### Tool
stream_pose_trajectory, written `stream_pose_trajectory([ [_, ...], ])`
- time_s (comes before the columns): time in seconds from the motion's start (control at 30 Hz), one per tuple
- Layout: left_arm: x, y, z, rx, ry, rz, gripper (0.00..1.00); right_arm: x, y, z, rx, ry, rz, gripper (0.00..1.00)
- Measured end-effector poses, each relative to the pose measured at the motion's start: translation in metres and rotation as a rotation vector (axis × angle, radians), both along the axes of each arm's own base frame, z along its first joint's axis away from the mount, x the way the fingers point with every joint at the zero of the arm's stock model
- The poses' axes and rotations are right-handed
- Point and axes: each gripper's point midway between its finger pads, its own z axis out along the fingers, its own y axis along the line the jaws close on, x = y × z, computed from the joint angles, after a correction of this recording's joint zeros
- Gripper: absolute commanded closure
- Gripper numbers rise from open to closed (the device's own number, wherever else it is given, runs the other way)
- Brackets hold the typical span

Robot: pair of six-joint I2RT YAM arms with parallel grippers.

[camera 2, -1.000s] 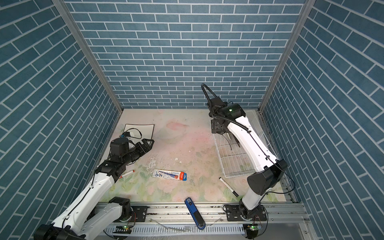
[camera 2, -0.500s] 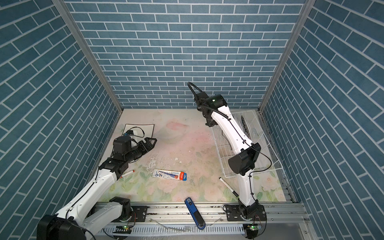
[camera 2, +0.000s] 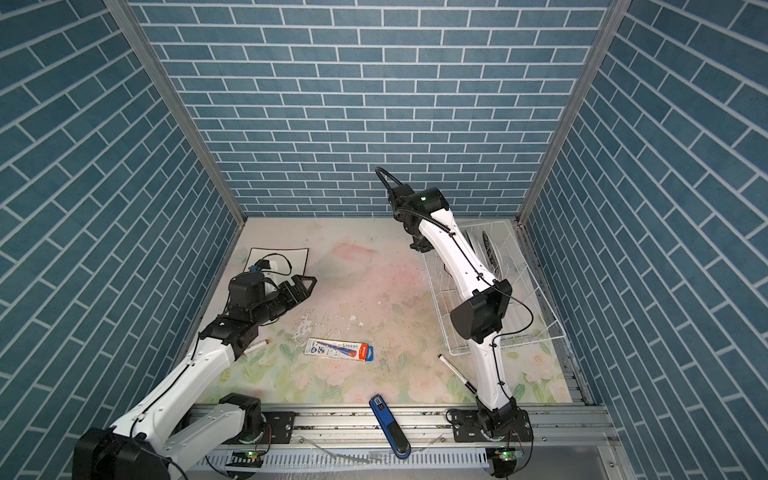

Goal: Unload the plates from the dish rack
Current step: 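Close the right gripper on the rim of the square white plate in the rack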

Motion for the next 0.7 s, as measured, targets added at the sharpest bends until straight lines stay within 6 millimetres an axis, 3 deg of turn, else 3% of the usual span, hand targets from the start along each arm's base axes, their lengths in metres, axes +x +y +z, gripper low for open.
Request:
stream_pose_trajectory([
  [0.53, 0.006, -0.013, -0.005, -0.021, 0.008, -0.021, 0.07, 0.018, -0.001, -0.031, -0.009, 0.056, -0.007, 0.60],
  [0.7, 0.007, -0.013, -0.004, -0.027, 0.005, -0.018, 0.07, 0.023, -0.006, -0.033, -0.006, 0.055, -0.015, 0.61],
])
